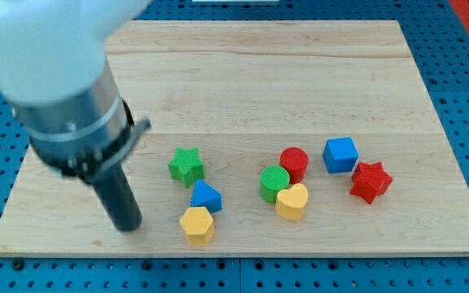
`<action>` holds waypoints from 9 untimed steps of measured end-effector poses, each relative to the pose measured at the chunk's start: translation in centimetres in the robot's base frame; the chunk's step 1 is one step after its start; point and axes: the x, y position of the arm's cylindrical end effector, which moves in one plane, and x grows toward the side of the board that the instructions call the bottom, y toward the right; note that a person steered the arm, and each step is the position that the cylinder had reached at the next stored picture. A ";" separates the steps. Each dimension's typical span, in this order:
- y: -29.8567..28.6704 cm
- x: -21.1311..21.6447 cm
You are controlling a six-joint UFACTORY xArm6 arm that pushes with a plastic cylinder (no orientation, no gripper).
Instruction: Adjust the group of blocks at the bottom of the board
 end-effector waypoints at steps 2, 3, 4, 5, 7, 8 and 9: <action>13.2 0.2; 15.4 -2.5; 15.4 -1.3; 18.6 -2.3; 8.8 -0.8; -0.1 -2.4; 4.6 -3.6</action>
